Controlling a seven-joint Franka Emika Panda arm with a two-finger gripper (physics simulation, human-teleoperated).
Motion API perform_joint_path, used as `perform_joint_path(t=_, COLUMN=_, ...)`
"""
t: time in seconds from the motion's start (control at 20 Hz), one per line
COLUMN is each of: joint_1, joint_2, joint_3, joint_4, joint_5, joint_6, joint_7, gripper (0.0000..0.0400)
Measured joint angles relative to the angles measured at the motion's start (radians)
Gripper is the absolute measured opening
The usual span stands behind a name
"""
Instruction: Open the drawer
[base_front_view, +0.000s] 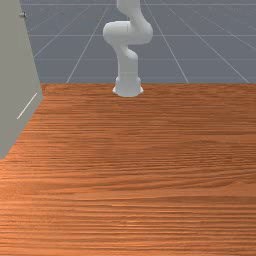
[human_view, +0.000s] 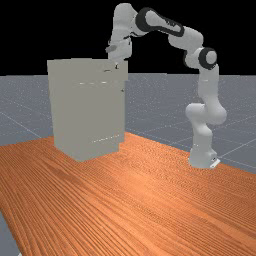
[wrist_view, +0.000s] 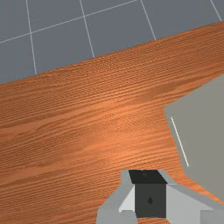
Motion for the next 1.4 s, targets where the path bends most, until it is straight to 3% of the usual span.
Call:
perform_joint_path(t=0.3, joint_1=-0.166, joint_2=-0.052, joint_3=-0.165, joint_4=0.068, joint_5=-0.01, joint_6=0.054, joint_7=-0.003, gripper=0.0)
perform_joint_path(t=0.55, joint_1=-0.21, joint_2=-0.046, joint_3=-0.201, joint_4=0.075, joint_5=-0.009, joint_6=0.088, joint_7=-0.004, gripper=0.0)
perform_joint_path(t=0.9, joint_1=-0.235, joint_2=-0.006, joint_3=-0.177, joint_4=0.078, joint_5=-0.006, joint_6=0.129, joint_7=0.004, gripper=0.0003)
perform_joint_path(t=0.95, joint_1=-0.234, joint_2=-0.031, joint_3=-0.159, joint_4=0.04, joint_5=-0.006, joint_6=0.176, joint_7=0.003, gripper=0.0017)
perform_joint_path(t=1.0, joint_1=-0.232, joint_2=-0.068, joint_3=-0.135, joint_4=-0.023, joint_5=-0.006, joint_6=0.234, joint_7=0.002, gripper=0.0062)
perform_joint_path(t=1.05, joint_1=-0.231, joint_2=-0.099, joint_3=-0.112, joint_4=-0.081, joint_5=-0.006, joint_6=0.283, joint_7=0.007, gripper=0.0073)
perform_joint_path(t=1.4, joint_1=-0.199, joint_2=-0.209, joint_3=-0.002, joint_4=-0.22, joint_5=-0.02, joint_6=0.359, joint_7=0.035, gripper=0.0038)
